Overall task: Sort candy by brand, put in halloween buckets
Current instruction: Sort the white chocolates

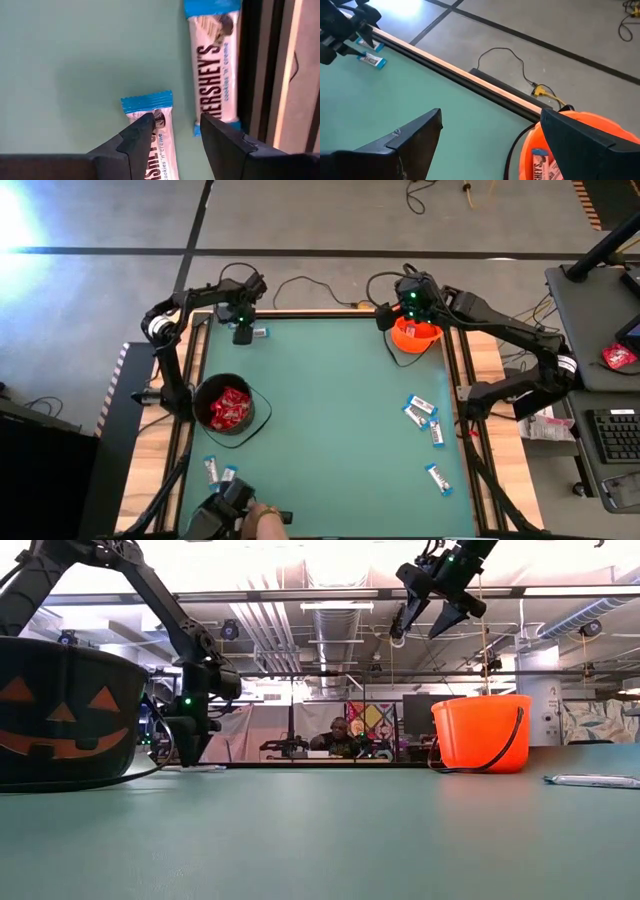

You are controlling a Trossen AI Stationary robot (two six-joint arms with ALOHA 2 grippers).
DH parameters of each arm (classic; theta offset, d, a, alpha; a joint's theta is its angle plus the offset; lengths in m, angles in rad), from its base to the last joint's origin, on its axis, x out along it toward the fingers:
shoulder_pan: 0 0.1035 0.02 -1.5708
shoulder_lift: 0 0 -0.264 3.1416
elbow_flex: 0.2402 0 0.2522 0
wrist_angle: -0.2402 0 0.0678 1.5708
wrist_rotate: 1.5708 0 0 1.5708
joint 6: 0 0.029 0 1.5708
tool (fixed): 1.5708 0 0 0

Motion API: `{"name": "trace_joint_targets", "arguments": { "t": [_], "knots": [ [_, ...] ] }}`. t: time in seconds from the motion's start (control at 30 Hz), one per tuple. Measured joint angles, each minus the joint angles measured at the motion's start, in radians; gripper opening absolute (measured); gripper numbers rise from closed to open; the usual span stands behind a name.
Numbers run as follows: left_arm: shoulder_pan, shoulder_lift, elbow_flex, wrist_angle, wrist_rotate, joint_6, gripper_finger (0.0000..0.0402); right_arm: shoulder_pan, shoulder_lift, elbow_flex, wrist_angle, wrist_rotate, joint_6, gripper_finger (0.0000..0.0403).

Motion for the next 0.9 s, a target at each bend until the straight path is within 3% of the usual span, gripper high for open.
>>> {"name": "trace_joint_targets", "arguments": {
  "t": [0.4,0.5,0.6,0.73,0.9],
  "knots": [
    [-0.116,-0.005,0.004,-0.006,0.073,0.058,0.0155,0.000,-0.001,0.000,0.000,-0.029,-0.116,0.0331],
    [-0.131,-0.010,0.048,-0.025,-0.050,0.217,0.0155,0.000,-0.001,0.000,-0.001,-0.033,-0.119,0.0331],
    [-0.078,-0.032,0.113,-0.101,-0.163,0.354,0.0155,0.006,-0.002,0.000,-0.020,-0.033,-0.101,0.0331],
    [0.007,-0.031,0.148,-0.149,-0.185,0.572,0.0145,0.016,-0.002,0.000,-0.079,-0.060,-0.066,0.0331],
    [0.060,-0.030,0.136,-0.159,-0.177,0.719,0.0076,0.045,-0.002,0.000,-0.110,-0.058,0.004,0.0319]
  ]
}}
